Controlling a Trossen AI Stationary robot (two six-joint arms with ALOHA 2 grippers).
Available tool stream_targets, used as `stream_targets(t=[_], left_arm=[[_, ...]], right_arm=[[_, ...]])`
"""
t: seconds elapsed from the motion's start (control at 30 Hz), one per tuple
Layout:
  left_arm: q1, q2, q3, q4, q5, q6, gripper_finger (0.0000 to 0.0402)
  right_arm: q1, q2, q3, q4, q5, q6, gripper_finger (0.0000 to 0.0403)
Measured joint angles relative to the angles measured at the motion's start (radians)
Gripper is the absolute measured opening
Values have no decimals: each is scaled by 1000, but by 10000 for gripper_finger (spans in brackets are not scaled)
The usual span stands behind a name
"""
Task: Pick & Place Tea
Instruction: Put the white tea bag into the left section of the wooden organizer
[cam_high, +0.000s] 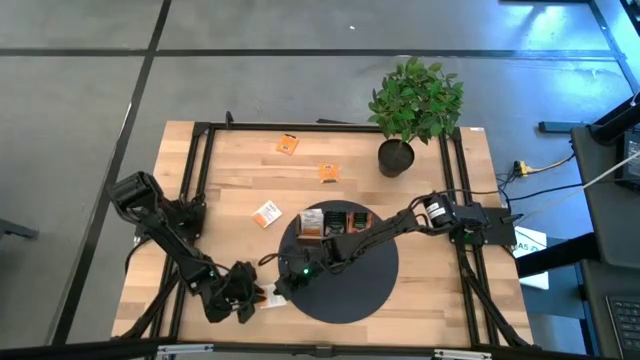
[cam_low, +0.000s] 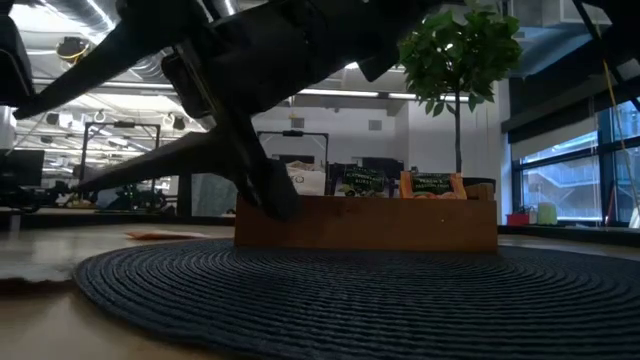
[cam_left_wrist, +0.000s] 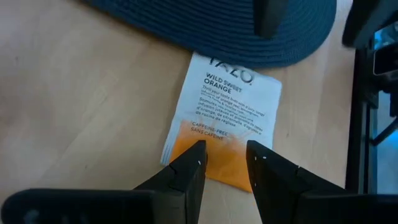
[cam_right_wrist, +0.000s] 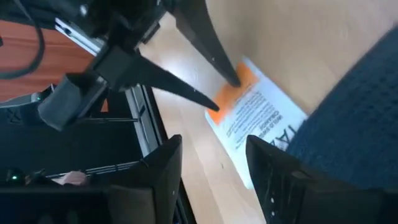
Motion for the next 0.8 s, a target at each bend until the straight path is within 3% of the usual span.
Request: stream_targets(t=[0.2, 0.6, 0.8], left_arm=[[-2, 1, -1, 20, 41, 15, 115], [-87, 6, -4, 18, -48, -126, 115], [-85, 10, -8, 56, -83, -28, 116]], right_arm=[[3, 0, 0, -128, -17, 49, 181], [4, 1, 0, -220, -35, 46, 181], [4, 1, 0, -226, -17, 49, 181]])
